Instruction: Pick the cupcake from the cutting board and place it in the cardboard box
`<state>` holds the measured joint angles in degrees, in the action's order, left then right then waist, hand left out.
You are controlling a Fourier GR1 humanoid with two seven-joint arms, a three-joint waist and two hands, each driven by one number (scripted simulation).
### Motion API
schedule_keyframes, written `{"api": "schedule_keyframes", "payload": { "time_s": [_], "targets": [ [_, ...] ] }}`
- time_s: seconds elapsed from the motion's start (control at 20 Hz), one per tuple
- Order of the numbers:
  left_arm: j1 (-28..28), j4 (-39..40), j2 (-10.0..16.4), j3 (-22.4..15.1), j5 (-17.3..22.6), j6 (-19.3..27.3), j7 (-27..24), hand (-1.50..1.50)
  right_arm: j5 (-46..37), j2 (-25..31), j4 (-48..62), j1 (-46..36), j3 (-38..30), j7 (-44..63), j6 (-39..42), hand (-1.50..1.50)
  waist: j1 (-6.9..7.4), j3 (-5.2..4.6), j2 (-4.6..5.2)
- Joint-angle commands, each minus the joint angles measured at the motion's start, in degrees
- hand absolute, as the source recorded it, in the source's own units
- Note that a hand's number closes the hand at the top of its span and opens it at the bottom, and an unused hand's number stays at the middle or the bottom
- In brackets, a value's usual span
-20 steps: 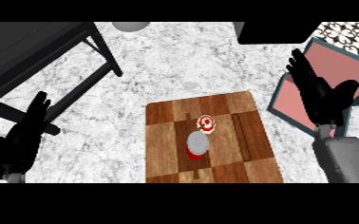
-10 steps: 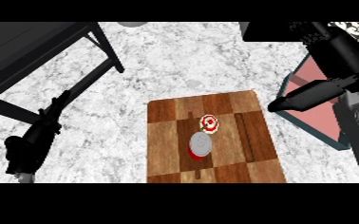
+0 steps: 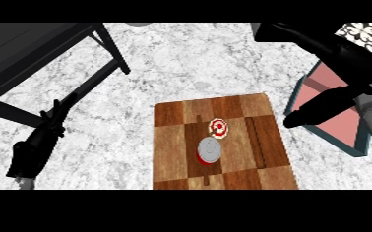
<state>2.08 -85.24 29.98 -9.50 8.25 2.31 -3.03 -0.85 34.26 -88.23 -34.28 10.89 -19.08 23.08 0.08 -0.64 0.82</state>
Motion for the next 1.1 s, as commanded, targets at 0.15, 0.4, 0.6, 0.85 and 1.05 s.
{"api": "schedule_keyframes", "payload": {
  "time_s": [0.15, 0.4, 0.6, 0.85, 1.05],
  "targets": [
    [-9.9, -4.8, -1.0, -1.7, -1.5, -1.7, -3.3, 0.00, -13.7, 5.6, -1.9, -3.8, 9.7, -2.1, 4.4, -1.50, -0.90, 0.55, -0.64],
    [-10.8, -4.9, -2.0, -2.7, -2.7, -0.5, -2.5, 0.00, -19.7, 6.0, -5.9, -6.3, 16.8, 2.1, 7.7, -1.50, -1.84, 0.50, -1.05],
    [-10.7, -4.1, -0.1, -0.8, -1.0, -2.1, -2.5, 0.00, -24.4, 5.3, -9.3, -8.3, 20.6, 7.6, 8.8, -1.50, -1.98, 0.44, -1.22],
    [-9.0, -5.6, -0.6, -1.7, -2.0, -1.2, -2.9, 0.00, -27.5, 4.1, -12.2, -7.2, 24.5, 13.5, 11.3, -1.50, -1.90, 0.55, -1.32],
    [-8.9, -4.4, -1.0, -1.4, -1.6, -1.5, -4.2, 0.00, -27.8, 1.8, -13.6, -6.0, 26.2, 19.5, 13.7, -1.50, -2.46, 0.47, -1.29]
  ]
}}
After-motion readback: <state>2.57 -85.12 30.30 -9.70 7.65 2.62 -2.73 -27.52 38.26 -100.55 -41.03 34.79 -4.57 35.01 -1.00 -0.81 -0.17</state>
